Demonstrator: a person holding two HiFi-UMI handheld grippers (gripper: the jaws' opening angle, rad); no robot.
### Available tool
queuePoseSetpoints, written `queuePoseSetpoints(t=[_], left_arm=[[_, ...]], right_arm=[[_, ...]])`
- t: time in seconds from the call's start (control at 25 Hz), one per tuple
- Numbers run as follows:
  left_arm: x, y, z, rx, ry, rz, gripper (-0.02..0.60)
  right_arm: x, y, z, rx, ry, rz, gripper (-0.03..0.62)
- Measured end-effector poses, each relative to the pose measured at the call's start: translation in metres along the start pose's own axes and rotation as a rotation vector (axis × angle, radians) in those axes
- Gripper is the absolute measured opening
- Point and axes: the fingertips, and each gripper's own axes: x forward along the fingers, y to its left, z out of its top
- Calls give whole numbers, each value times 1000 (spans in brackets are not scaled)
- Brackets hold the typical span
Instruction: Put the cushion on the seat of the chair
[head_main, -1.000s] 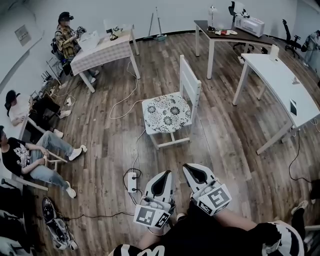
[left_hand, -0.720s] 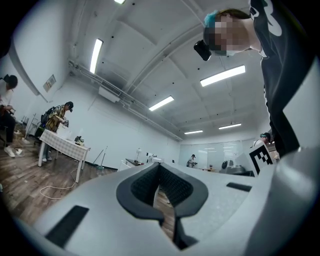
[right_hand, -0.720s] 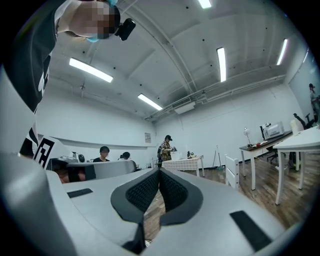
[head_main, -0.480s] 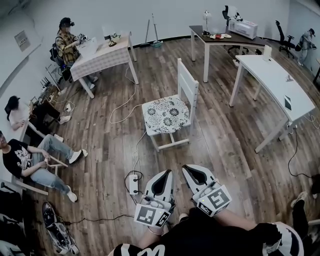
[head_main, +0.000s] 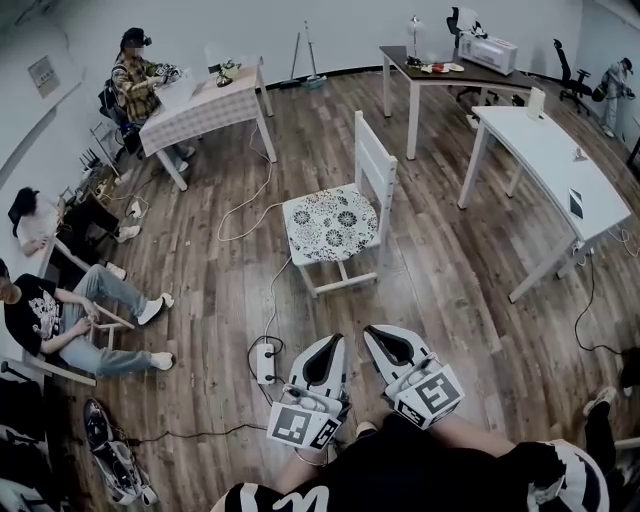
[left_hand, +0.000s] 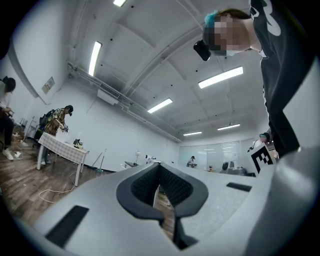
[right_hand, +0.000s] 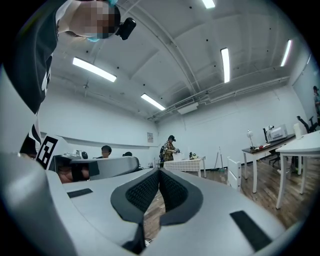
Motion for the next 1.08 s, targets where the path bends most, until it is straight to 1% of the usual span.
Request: queuePoseSetpoints(t=[0.24,0.44,0.64,1.08], left_arm=[[-2,-1,5,4,-8,5,3],[-4,-2,6,8,-8,4,3],[-8,-5,6,15,-8,2,3],[-7,-14,12,30,-28,-6,3]], right_arm=[[-1,6,5,-54,3,19,20],[-3,11,4,-47,4,27,20],[-6,16,5,-63,-3,31,20],[-15,12,13,-76,-27,20,20]])
